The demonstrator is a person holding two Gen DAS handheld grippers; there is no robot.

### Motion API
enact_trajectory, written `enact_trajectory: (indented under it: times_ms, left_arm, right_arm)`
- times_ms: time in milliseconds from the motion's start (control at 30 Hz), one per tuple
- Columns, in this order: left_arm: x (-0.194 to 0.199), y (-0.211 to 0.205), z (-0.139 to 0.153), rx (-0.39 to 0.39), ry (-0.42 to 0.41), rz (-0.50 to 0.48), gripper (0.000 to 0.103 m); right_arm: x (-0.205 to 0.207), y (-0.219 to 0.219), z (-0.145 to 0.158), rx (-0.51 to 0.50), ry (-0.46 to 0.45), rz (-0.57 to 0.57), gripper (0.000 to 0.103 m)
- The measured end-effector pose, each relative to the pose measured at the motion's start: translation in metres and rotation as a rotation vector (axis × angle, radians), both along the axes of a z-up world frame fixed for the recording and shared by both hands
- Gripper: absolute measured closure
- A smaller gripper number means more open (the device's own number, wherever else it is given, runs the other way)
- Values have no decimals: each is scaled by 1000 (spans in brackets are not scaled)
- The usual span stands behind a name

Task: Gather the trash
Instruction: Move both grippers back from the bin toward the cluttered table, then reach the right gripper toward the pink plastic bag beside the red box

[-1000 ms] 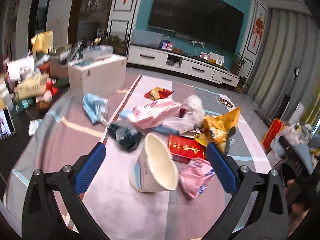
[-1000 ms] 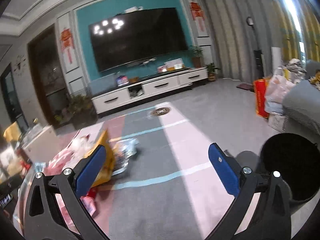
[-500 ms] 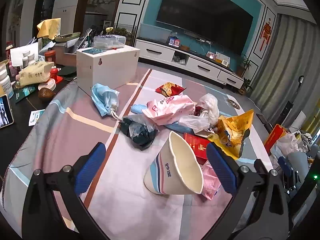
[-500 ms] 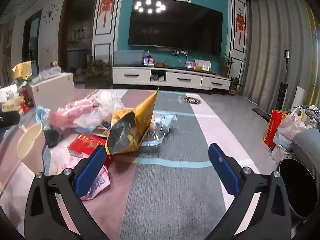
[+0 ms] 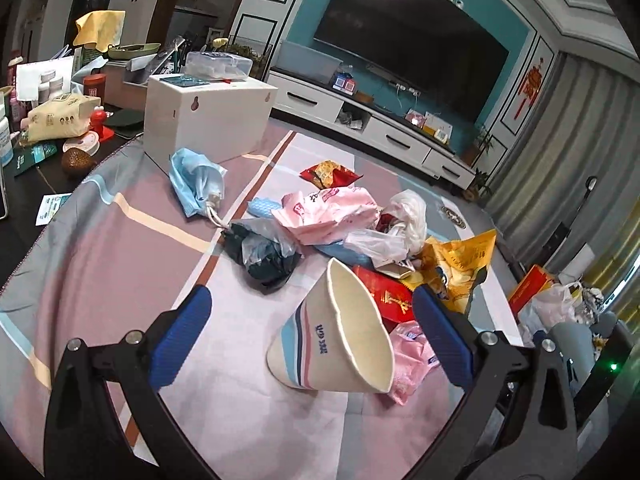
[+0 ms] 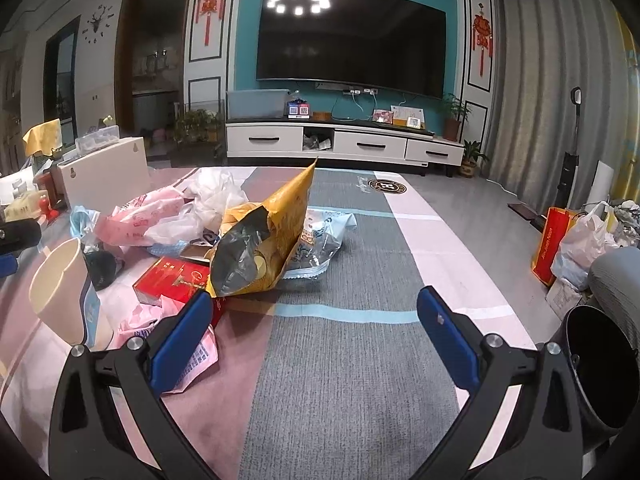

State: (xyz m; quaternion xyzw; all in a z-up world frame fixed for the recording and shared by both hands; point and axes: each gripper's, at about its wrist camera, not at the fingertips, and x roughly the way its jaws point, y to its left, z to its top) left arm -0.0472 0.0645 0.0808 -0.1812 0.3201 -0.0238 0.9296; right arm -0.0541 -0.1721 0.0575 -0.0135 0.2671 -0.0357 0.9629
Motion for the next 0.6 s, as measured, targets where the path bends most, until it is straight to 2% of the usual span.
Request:
enact_trajectory:
  times_ms: [233, 400, 600]
  left_arm:
    - [2, 2, -6, -34, 9, 11, 3]
    - [3, -4, -6, 42, 13, 5, 3]
    - [4, -11, -10, 34, 27, -36, 3]
  right_arm:
    - [4, -7, 0, 79, 25, 7, 3]
    - [4, -7, -1, 87, 28, 6, 3]
    - [4, -7, 0, 106, 32, 18, 3]
